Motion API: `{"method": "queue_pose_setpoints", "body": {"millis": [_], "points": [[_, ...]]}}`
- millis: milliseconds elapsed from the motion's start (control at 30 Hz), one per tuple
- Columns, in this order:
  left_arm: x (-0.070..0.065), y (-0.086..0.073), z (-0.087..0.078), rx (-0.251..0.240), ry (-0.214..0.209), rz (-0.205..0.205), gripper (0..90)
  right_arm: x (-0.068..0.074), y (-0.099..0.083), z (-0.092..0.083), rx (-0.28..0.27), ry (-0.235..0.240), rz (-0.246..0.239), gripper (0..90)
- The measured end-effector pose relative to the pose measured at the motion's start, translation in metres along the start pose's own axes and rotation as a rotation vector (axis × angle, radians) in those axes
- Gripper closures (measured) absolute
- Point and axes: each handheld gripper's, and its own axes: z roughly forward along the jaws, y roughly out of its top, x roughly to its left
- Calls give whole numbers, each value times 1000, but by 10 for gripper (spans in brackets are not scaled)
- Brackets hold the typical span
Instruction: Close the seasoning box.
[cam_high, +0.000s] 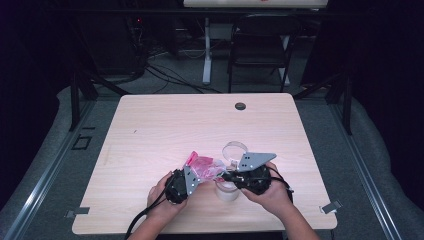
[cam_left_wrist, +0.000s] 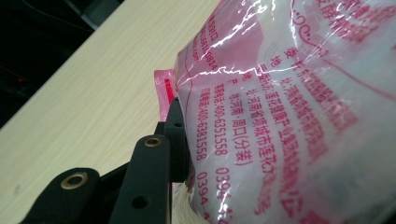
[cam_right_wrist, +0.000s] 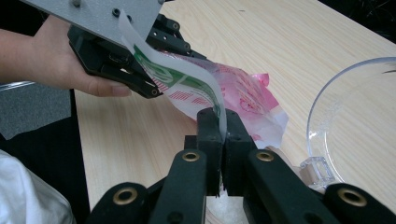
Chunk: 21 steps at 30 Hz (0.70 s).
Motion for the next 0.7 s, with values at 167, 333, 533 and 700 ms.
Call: {"method": "queue_pose_setpoints", "body": {"millis": [167, 333, 533, 700], "points": [[1, -2, 2, -9, -26, -31, 694, 0, 0, 0, -6, -1, 4, 842], [2, -4, 5, -8, -51, -62, 697, 0, 2, -2, -47, 13, 28, 694], [8, -10, 10, -6, -105, -124, 700, -2, 3, -4, -78, -6, 45, 538], [12, -13, 11, -9, -135, -164, 701, -4, 4, -9, -118, -16, 55, 493]]}}
